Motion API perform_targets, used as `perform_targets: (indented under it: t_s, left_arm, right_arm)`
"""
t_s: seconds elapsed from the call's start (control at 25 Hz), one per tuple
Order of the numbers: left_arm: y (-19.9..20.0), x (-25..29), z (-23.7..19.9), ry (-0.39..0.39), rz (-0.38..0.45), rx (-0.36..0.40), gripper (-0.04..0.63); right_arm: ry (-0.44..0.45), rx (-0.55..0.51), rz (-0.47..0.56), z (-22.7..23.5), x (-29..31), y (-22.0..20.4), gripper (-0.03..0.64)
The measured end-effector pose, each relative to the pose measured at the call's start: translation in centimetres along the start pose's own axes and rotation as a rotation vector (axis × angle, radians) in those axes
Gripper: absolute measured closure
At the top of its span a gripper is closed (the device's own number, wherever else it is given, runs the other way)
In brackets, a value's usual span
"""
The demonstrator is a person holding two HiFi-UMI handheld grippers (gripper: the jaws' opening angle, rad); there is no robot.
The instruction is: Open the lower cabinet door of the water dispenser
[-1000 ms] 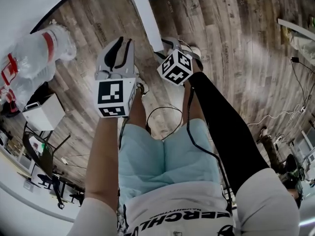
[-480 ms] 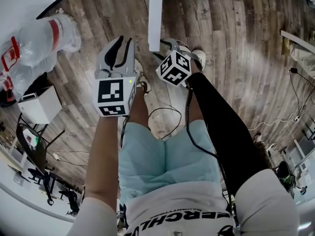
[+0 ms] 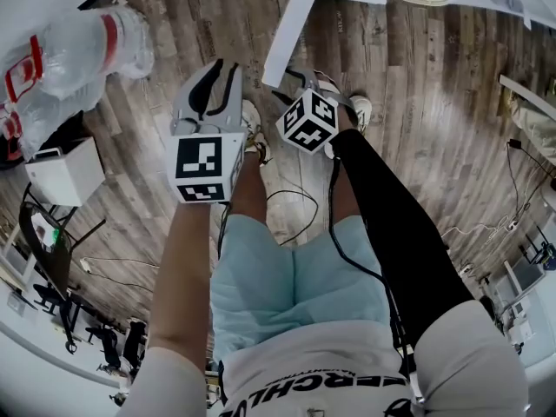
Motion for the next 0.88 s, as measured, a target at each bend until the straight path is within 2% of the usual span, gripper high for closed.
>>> perform_targets:
  t_s: [0.48,0.88]
  left_arm:
    - [0.2,-0.8,-3.9,0.016,0.045,-0.062,0.500]
    - [-0.1,-1.3,-7.7,0.040,0.056,-0.067,0.500]
  right_arm:
    - [0.014,-0.086,-0.003,-0.1,2.4,5.1,0.408]
    - [-0.011,-0.102,0.023,1.2,3.8,8.9,0.408]
Point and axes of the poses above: the fingertips, and each gripper's own axes: x forward along the fingers, z to its right, y out of its top, the point moved 4 cm from there along -x, backward along the fingers, and after that the axes turned 1 degree about -y, right-handed, at the moved point
